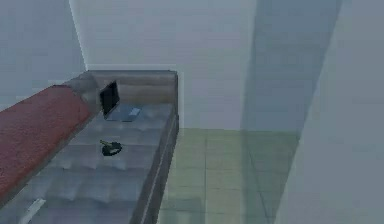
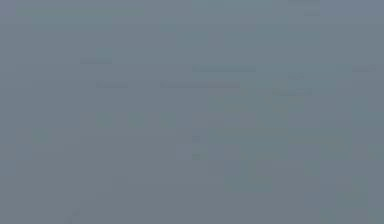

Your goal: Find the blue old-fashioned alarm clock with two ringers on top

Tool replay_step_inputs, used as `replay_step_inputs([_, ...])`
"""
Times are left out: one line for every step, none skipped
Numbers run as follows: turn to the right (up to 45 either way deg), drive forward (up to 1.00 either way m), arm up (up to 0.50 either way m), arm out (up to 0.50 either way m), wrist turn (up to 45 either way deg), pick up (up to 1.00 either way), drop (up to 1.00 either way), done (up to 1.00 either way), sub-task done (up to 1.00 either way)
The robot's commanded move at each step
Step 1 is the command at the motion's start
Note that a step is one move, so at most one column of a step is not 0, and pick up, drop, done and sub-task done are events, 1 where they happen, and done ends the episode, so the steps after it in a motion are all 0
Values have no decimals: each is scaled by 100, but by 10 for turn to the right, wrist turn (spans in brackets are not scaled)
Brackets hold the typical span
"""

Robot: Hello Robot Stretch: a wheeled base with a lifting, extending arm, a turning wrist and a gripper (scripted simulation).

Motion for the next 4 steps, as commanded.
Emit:
replay_step_inputs([0,80,0,0,0,0,0,0,0])
replay_step_inputs([420,0,0,0,0,0,0,0,0])
replay_step_inputs([0,80,0,0,0,0,0,0,0])
replay_step_inputs([450,0,0,0,0,0,0,0,0])
